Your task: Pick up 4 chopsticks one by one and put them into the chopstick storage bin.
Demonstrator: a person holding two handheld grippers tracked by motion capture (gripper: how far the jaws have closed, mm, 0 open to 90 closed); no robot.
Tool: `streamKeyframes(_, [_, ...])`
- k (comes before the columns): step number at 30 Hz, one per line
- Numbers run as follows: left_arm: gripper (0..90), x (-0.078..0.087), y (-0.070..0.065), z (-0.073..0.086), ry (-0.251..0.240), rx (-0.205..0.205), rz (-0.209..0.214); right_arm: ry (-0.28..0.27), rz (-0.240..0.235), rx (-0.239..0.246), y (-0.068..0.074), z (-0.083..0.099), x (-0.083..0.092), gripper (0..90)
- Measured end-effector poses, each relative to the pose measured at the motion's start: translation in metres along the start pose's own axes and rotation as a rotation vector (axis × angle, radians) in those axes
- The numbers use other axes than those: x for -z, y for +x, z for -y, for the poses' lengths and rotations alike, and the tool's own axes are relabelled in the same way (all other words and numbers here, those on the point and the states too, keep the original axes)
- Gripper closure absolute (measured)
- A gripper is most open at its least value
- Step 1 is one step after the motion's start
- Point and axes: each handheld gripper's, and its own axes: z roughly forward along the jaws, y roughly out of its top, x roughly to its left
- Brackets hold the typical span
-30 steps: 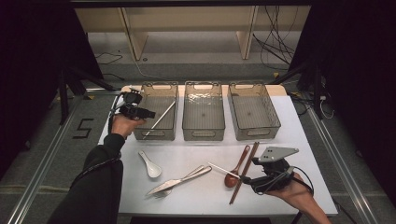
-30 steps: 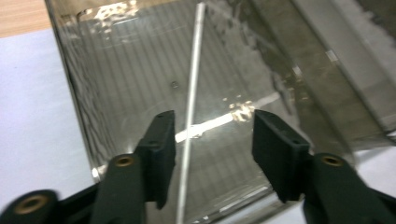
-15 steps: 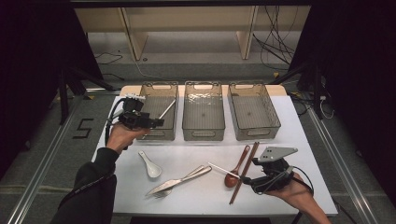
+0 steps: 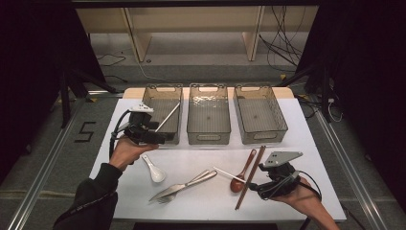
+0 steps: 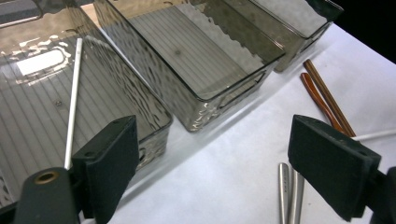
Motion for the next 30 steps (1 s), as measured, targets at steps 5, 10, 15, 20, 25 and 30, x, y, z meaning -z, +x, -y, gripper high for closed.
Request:
streamKeyframes(5, [15.8, 0.004, -0.008, 0.006, -0.002, -0.015, 0.014, 0.022, 0.002, -0.003, 0.0, 0.001, -0.002, 25.6])
streamKeyframes(10, [15.7, 0.003, -0.014, 0.016, 0.006, -0.036, 0.019, 0.07, 0.002, 0.009, 0.0, 0.003, -0.006, 27.1])
streamKeyframes(15, [15.5, 0.0, -0.022, 0.029, 0.011, -0.055, 0.032, 0.15, 0.006, 0.018, -0.002, 0.006, -0.012, 29.9])
streamKeyframes(20, [15.4, 0.001, -0.029, 0.037, 0.022, -0.097, 0.028, 0.224, 0.011, 0.031, -0.006, 0.011, -0.017, 36.2])
streamKeyframes(25, [15.4, 0.004, -0.033, 0.042, 0.007, -0.099, 0.038, 0.285, 0.031, 0.036, -0.009, 0.015, -0.021, 43.9])
streamKeyframes(30, [15.4, 0.007, -0.034, 0.048, 0.006, -0.1, 0.037, 0.351, 0.03, 0.031, -0.012, 0.02, -0.027, 50.9])
